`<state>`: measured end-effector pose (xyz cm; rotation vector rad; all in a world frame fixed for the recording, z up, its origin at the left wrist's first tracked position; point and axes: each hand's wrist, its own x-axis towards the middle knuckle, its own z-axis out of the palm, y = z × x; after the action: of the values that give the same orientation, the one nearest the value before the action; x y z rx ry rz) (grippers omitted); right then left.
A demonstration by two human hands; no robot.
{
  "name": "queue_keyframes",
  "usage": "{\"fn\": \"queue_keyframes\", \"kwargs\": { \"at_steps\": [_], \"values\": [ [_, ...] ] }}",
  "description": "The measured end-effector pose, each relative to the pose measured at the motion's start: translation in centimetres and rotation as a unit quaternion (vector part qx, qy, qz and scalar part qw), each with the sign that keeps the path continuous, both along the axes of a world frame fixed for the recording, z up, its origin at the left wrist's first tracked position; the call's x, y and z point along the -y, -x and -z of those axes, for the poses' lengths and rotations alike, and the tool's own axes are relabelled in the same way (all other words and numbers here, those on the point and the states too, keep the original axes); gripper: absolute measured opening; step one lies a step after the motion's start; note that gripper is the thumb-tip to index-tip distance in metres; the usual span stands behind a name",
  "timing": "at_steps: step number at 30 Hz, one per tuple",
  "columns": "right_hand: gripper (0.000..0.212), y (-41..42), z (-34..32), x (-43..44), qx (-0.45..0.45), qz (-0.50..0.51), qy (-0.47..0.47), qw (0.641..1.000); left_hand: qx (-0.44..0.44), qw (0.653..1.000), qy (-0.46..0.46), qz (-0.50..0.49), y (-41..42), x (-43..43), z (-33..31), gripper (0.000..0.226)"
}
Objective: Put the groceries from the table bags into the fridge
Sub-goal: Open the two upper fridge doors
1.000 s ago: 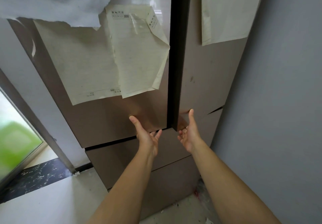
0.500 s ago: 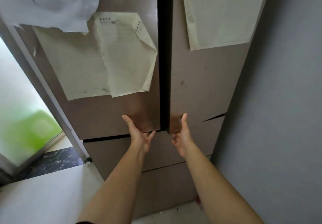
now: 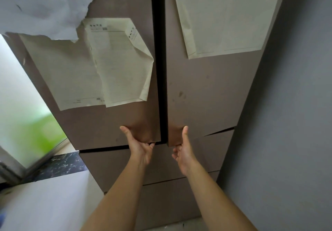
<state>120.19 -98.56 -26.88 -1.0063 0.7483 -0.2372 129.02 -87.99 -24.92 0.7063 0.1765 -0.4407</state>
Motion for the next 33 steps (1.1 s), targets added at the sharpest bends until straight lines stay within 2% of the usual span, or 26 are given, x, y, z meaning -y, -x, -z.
{"fn": "queue_keyframes", "kwargs": {
  "at_steps": [2,6,10,14,15,17,19,23,26,27,28,29,30,31,32,33],
  "values": [
    [0.099,0.1,-0.9,-0.2,0.003,0.006,0.002,1.000,-0.001,1.000,-0.008,-0.004,0.1,-0.2,-0.5,0.107],
    [0.076,1.1,-1.8,-0.5,-0.001,0.032,-0.024,0.999,-0.022,0.999,-0.032,0.001,2.1,-1.4,-0.8,0.102],
    [0.090,1.7,-1.3,-1.0,0.002,0.049,-0.026,0.998,-0.027,0.998,-0.050,0.000,3.9,-4.1,-0.5,0.105],
    [0.085,4.3,-1.1,-1.7,0.016,0.067,-0.038,0.997,-0.048,0.993,-0.096,0.041,6.3,-8.2,-0.4,0.099],
    [0.090,5.0,-1.0,-1.6,0.018,0.069,-0.036,0.997,-0.051,0.992,-0.104,0.041,6.9,-9.2,-0.2,0.099],
    [0.103,6.3,-1.2,-1.6,0.021,0.073,-0.040,0.996,-0.042,0.991,-0.120,0.036,8.2,-10.9,-0.3,0.112],
    [0.102,7.8,-1.5,-1.8,0.024,0.088,-0.042,0.995,-0.042,0.990,-0.129,0.026,9.8,-12.2,-0.5,0.123],
    [0.079,11.5,-2.5,-1.9,0.032,0.169,-0.039,0.984,-0.007,0.984,-0.167,-0.064,12.2,-15.0,-1.5,0.084],
    [0.077,13.9,-3.2,-2.0,0.012,0.294,-0.003,0.956,-0.023,0.970,-0.170,-0.175,11.6,-17.8,-0.9,0.113],
    [0.081,14.6,-3.4,-2.1,-0.002,0.322,0.045,0.946,-0.008,0.960,-0.191,-0.205,12.0,-18.3,-1.4,0.111],
    [0.085,15.3,-3.7,-2.4,-0.023,0.340,0.110,0.934,0.020,0.943,-0.233,-0.238,13.1,-18.5,-2.5,0.102],
    [0.086,16.1,-4.1,-2.7,-0.045,0.353,0.189,0.915,0.069,0.908,-0.303,-0.283,14.7,-18.2,-4.3,0.095],
    [0.088,16.7,-4.5,-2.8,-0.045,0.367,0.279,0.886,0.147,0.854,-0.372,-0.333,16.0,-17.9,-5.8,0.091],
    [0.089,17.4,-4.9,-2.8,-0.011,0.382,0.379,0.843,0.235,0.786,-0.430,-0.376,17.2,-17.6,-7.2,0.088],
    [0.088,17.9,-5.6,-2.8,0.030,0.389,0.485,0.782,0.321,0.710,-0.474,-0.411,18.2,-17.4,-8.4,0.085],
    [0.084,18.0,-6.2,-2.7,0.069,0.387,0.588,0.707,0.407,0.627,-0.503,-0.434,18.8,-17.1,-9.3,0.083]
  ]
}}
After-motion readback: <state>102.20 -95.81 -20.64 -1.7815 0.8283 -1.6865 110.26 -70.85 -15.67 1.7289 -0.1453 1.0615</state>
